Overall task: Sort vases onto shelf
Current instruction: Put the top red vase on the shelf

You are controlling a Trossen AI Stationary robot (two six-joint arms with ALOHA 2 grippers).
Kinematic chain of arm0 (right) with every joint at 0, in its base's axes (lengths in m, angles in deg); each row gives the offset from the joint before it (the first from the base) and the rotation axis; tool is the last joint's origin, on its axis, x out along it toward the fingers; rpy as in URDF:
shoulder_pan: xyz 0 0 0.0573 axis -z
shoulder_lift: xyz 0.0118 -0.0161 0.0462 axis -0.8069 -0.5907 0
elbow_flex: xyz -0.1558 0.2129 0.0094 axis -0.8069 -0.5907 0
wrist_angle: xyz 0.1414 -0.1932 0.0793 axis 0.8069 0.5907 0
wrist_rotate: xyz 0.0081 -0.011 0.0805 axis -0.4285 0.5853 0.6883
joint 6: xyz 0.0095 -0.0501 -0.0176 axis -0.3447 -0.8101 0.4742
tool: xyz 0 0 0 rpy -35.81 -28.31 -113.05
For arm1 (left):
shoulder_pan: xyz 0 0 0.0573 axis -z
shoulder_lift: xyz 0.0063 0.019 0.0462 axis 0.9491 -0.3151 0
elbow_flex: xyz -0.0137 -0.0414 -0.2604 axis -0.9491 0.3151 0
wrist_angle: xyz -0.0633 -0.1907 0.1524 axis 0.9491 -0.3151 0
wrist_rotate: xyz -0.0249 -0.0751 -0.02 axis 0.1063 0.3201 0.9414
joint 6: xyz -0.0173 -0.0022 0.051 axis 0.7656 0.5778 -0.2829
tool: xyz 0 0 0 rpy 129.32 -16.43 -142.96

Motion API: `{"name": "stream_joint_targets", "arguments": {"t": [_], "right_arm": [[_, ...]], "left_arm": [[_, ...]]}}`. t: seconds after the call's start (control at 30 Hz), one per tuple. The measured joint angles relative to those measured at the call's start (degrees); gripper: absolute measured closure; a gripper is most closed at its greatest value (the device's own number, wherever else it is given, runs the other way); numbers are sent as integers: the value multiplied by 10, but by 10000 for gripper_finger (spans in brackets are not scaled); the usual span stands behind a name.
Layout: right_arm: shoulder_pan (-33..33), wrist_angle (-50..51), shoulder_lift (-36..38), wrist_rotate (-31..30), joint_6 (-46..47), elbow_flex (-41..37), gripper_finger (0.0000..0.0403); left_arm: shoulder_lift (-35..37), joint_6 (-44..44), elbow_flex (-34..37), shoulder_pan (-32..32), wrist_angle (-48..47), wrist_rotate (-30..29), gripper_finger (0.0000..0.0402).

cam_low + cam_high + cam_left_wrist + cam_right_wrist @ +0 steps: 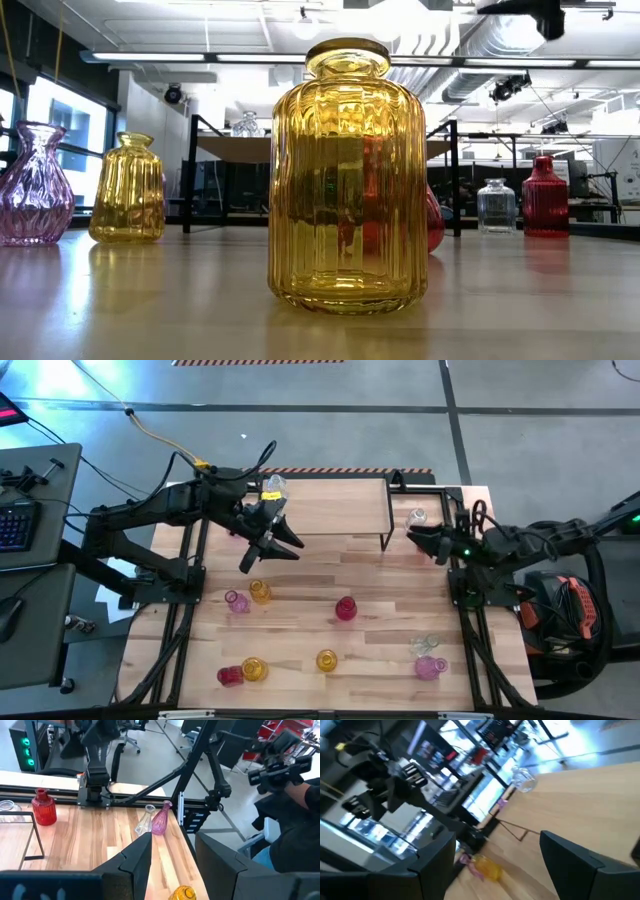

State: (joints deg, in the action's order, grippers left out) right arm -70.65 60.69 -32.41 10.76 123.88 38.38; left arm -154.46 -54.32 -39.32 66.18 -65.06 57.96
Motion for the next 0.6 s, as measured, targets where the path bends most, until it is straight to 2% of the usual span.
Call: {"name": "stream_joint_targets", "arguments": {"t": [0.17,0.27,0.4,0.53,0.6], "right_arm": [[0,160,-70,10,6,118,133],[0,295,-104,-11,33,192,133],[23,501,-140,-26,127,275,133],[65,696,-149,-17,244,318,133],[90,713,-142,3,272,318,133]], "left_arm": [[0,1,0,0,-12,0,259],[0,9,0,0,-17,1,259],[0,10,0,0,-24,1,259],[0,10,0,0,-24,1,259],[0,9,0,0,-24,1,259]]}}
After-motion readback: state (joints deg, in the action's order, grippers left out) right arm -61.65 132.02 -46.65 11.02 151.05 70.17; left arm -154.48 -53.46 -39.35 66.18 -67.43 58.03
